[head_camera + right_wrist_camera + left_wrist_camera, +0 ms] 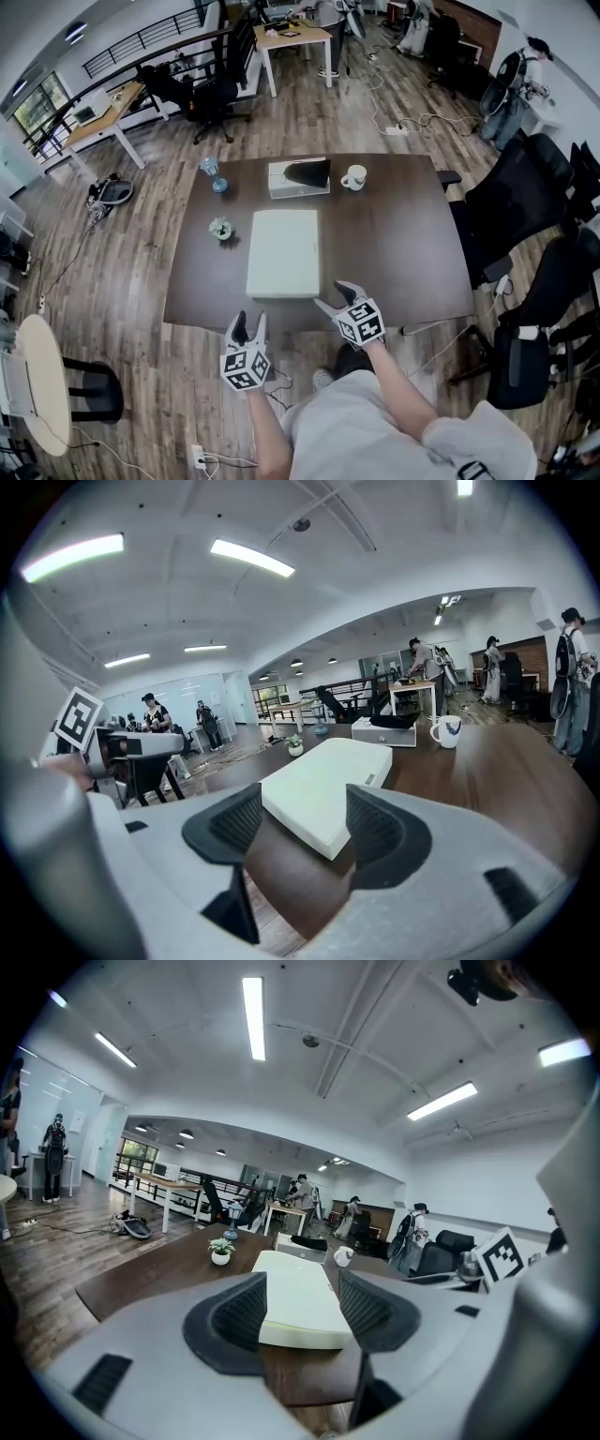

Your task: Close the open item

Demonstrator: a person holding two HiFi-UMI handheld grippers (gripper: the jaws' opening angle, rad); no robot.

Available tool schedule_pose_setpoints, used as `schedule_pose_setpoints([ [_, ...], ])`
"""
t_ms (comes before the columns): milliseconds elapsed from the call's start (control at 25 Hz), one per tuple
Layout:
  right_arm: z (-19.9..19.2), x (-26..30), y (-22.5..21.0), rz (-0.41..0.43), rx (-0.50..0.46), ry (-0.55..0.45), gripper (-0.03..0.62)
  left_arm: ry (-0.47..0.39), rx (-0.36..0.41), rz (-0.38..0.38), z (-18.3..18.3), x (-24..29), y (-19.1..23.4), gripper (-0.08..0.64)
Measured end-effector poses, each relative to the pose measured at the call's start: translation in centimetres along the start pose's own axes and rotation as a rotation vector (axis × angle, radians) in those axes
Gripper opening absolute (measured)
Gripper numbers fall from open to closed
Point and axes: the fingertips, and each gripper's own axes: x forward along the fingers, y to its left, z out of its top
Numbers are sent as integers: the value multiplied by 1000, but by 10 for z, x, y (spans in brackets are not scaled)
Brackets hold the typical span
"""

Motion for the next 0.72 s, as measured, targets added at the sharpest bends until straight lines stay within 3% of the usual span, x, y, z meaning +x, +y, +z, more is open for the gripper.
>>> schedule_pose_setpoints([
  [720,-9,-18,2,-1,0,0,248,-7,-3,8,-5,-7,-13,205],
])
